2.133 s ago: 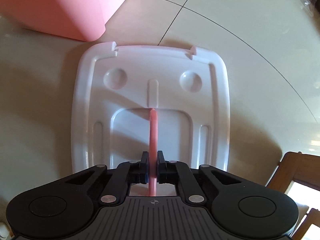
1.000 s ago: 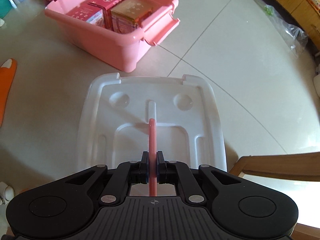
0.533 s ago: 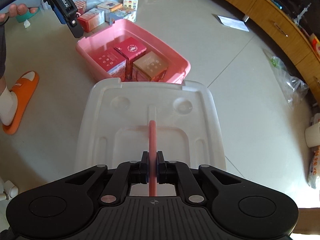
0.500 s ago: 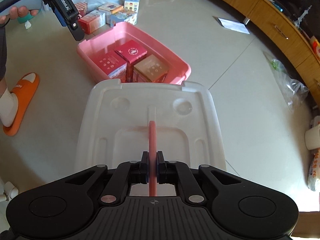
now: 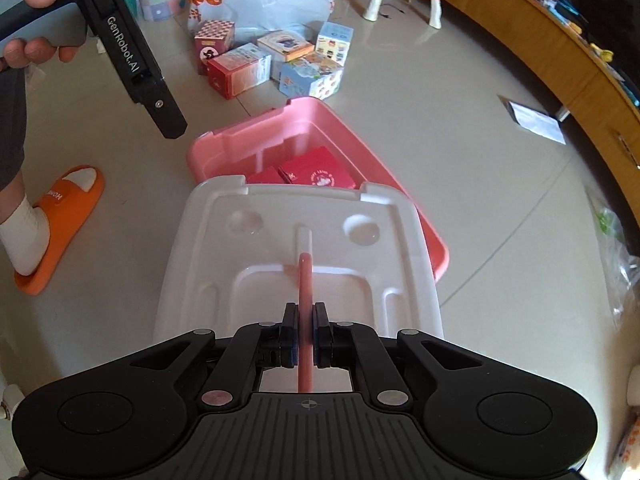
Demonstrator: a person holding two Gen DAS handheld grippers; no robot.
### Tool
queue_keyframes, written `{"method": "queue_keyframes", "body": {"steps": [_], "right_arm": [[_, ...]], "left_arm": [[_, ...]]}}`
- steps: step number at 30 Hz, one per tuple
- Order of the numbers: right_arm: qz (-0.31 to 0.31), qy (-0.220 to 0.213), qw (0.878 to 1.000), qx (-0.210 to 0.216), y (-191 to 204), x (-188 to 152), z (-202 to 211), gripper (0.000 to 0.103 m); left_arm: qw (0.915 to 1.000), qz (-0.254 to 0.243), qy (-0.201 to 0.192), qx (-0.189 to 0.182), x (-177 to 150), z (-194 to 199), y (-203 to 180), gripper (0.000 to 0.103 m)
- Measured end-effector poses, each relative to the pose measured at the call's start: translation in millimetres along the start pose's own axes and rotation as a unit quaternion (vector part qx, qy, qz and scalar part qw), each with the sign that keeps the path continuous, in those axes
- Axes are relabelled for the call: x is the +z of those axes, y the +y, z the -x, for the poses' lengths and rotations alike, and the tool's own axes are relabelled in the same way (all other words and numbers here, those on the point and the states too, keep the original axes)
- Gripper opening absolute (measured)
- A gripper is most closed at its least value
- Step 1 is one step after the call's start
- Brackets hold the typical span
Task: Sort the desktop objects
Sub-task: 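Carry the white lid with the right gripper over the pink bin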
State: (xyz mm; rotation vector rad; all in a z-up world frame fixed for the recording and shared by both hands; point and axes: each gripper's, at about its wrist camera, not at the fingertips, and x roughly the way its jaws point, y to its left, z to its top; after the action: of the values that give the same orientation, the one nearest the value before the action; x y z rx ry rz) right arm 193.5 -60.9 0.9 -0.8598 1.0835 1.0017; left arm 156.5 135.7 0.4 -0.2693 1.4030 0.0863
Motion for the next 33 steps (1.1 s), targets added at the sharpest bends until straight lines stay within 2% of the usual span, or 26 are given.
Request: {"method": "queue_keyframes", "body": {"steps": [2, 6, 10, 13, 14, 18, 20, 22, 23, 28, 30, 31, 33], "right_arm": [[0.017, -0.012, 1.0, 0.001, -4, 21, -12, 0.001], [0.04, -0.027, 0.999, 0.007, -12, 57, -31, 0.001], [0.045, 0.0, 0.999, 0.021, -19, 65, -64, 0.002], [0.048, 0.014, 0.998, 0.029, -20, 66, -78, 0.006], [0.052, 0.021, 0.998, 0.027, -20, 67, -81, 0.013], [0.034, 0.016, 0.999, 0.036, -26, 71, -79, 0.021], [0.024, 0.007, 0.999, 0.038, -29, 71, -68, 0.035], [0.016, 0.013, 0.998, 0.054, -30, 66, -57, 0.045], [0.017, 0.022, 0.998, 0.061, -29, 62, -54, 0.045], [0.031, 0.088, 0.995, 0.045, -22, 24, -67, 0.041], [0.034, 0.116, 0.992, 0.036, -20, 8, -80, 0.028], [0.036, 0.122, 0.991, 0.032, -21, 3, -84, 0.017], [0.037, 0.121, 0.992, 0.026, -22, -5, -89, 0.012]], "left_arm": [[1.0, 0.004, 0.002, 0.005, 1, -3, 6, 0.099], [0.9996, 0.013, 0.013, 0.019, 4, -12, 16, 0.099], [0.9992, 0.014, 0.026, 0.026, 9, -24, 24, 0.099], [0.9984, 0.03, 0.036, 0.031, 12, -34, 29, 0.099], [0.9984, 0.031, 0.04, 0.027, 13, -36, 29, 0.099], [0.9988, 0.015, 0.044, 0.015, 14, -38, 19, 0.099], [0.9989, 0.006, 0.045, 0.01, 15, -39, 13, 0.099], [0.999, 0.001, 0.045, 0.006, 15, -40, 8, 0.099], [0.999, -0.002, 0.045, 0.004, 15, -40, 5, 0.099], [0.9987, -0.024, 0.045, 0.001, 14, -44, -13, 0.099], [0.9984, -0.034, 0.046, 0.003, 14, -46, -20, 0.099], [0.9982, -0.039, 0.047, 0.004, 14, -47, -24, 0.099], [0.9977, -0.048, 0.048, 0.005, 13, -49, -31, 0.099]]}}
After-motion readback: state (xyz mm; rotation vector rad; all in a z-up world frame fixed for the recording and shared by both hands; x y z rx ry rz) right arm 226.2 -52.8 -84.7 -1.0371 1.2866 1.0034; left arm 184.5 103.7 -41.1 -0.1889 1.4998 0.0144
